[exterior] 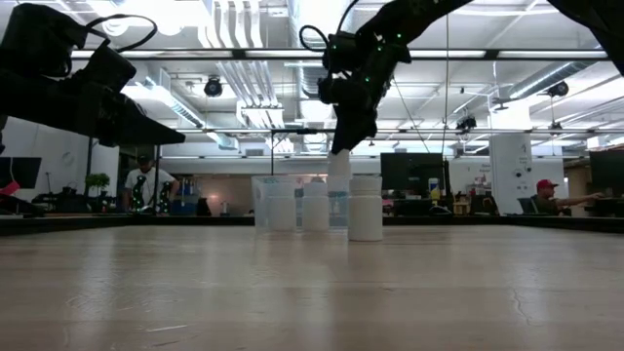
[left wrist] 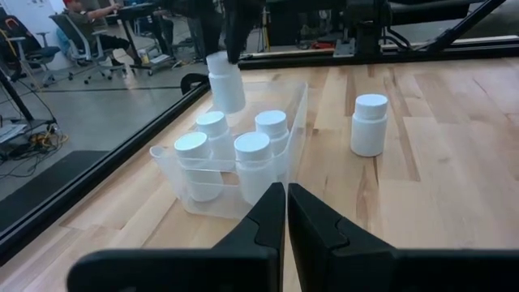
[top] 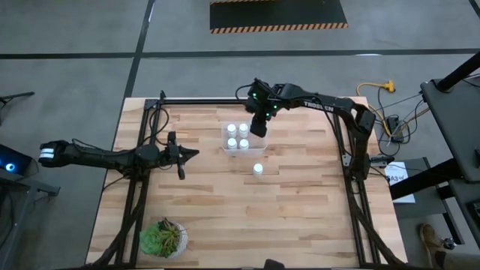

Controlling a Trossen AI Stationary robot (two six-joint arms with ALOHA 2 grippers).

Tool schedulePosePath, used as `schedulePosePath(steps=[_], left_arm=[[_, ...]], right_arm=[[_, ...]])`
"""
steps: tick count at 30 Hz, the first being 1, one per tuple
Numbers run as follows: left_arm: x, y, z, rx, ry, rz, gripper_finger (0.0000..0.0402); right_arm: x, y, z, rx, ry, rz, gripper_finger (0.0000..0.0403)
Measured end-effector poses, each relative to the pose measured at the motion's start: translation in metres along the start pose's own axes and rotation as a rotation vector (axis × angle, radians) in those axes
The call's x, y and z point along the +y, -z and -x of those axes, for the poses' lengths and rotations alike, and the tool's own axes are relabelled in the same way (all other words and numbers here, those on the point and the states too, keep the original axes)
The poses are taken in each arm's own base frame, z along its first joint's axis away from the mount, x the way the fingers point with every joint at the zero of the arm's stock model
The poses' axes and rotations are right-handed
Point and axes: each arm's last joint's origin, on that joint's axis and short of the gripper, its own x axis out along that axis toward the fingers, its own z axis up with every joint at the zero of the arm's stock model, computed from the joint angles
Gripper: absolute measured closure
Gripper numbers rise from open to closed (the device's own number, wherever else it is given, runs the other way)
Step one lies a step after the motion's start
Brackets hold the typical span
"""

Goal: Pick and place pill bottles into a basket
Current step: Put the top white pill bottle into the transparent bin

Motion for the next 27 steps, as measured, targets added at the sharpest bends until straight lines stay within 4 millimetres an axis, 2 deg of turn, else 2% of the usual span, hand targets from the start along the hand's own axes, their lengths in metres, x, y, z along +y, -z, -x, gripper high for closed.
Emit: schedulePosePath(steps=[20, 27], left_arm=[[0.0, 0.0, 0.0, 0.0, 0.0, 0.002, 0.0402], [0.0, 0.0, 0.0, 0.0, -0.001, 0.003, 0.0402]], right_arm=[[-0.021, 0.027, -0.037, -0.042, -0.043, -0.032, 0.0262], [-0.027, 0.035, -0.043, -0.029, -0.039, -0.047, 0.0262]])
